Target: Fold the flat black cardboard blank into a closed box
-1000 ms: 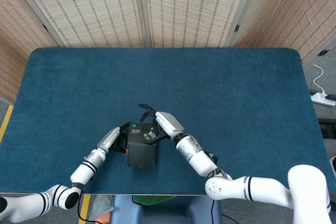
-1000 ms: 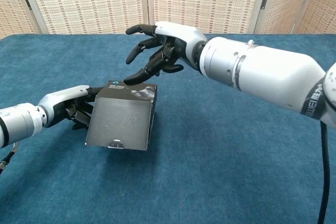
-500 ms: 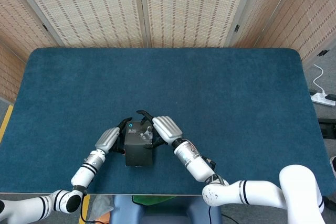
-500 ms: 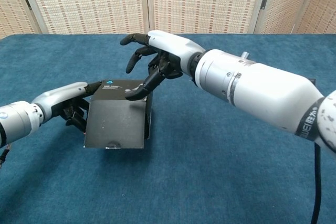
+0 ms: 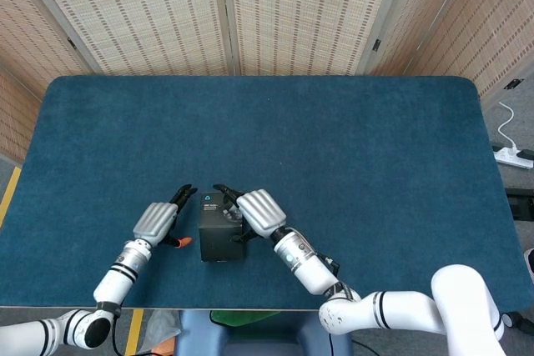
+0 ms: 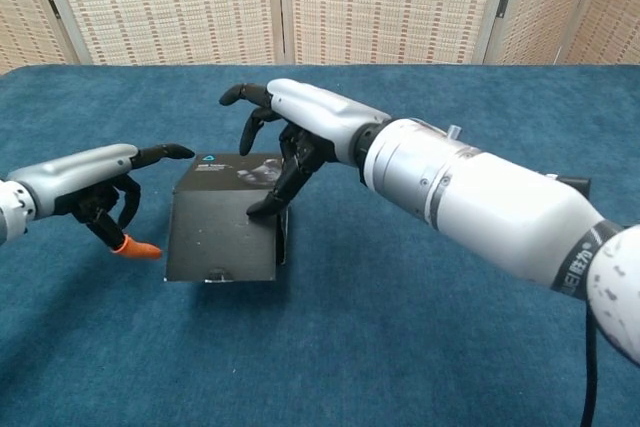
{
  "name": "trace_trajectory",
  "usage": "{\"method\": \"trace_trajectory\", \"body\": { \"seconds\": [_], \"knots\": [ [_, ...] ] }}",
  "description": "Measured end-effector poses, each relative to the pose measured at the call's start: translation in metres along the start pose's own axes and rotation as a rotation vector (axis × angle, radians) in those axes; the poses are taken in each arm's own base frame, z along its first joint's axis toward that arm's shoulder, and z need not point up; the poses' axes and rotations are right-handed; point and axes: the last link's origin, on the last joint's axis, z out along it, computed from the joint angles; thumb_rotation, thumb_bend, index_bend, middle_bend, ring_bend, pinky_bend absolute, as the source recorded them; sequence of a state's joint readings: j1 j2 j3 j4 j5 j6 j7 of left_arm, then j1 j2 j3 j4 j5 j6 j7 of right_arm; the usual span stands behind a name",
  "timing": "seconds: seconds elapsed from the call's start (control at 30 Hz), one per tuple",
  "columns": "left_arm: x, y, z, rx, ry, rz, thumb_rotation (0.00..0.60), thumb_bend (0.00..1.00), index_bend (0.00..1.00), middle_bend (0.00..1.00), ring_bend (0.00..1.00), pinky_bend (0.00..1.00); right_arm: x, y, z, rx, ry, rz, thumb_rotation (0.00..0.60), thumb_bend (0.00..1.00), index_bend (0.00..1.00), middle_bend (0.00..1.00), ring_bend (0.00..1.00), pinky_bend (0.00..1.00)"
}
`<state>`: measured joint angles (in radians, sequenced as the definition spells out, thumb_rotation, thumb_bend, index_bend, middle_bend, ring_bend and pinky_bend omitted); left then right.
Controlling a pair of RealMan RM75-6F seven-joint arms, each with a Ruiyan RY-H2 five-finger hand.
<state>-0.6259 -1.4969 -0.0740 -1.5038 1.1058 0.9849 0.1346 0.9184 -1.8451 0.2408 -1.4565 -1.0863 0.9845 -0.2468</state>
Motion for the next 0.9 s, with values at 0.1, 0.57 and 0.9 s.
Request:
{"method": "trace_trajectory", "body": {
  "seconds": [0.1,0.57,0.9],
  "knots": [
    [0.011,-0.004,-0.009,0.006,-0.005,0.017,0.6,0.19,0.0,0.05,0.65,0.86,-0.006,0.002,0.001,0.015,0.014,-0.076,0.6,0.0,0.14,0.3,0.71,1.0],
    [0.046,-0.011,-0.036,-0.021,-0.014,0.02,0.6,0.19,0.0,0.03,0.65,0.86,-0.038,0.018,0.008,0.129,0.093,-0.439,0.6,0.0,0.37,0.51,0.72,1.0],
    [0.048,-0.016,-0.038,-0.017,0.001,0.038,0.6,0.19,0.0,0.03,0.65,0.86,-0.045,0.021,0.01,0.157,0.122,-0.477,0.6,0.09,0.45,0.64,0.73,1.0]
  ]
}}
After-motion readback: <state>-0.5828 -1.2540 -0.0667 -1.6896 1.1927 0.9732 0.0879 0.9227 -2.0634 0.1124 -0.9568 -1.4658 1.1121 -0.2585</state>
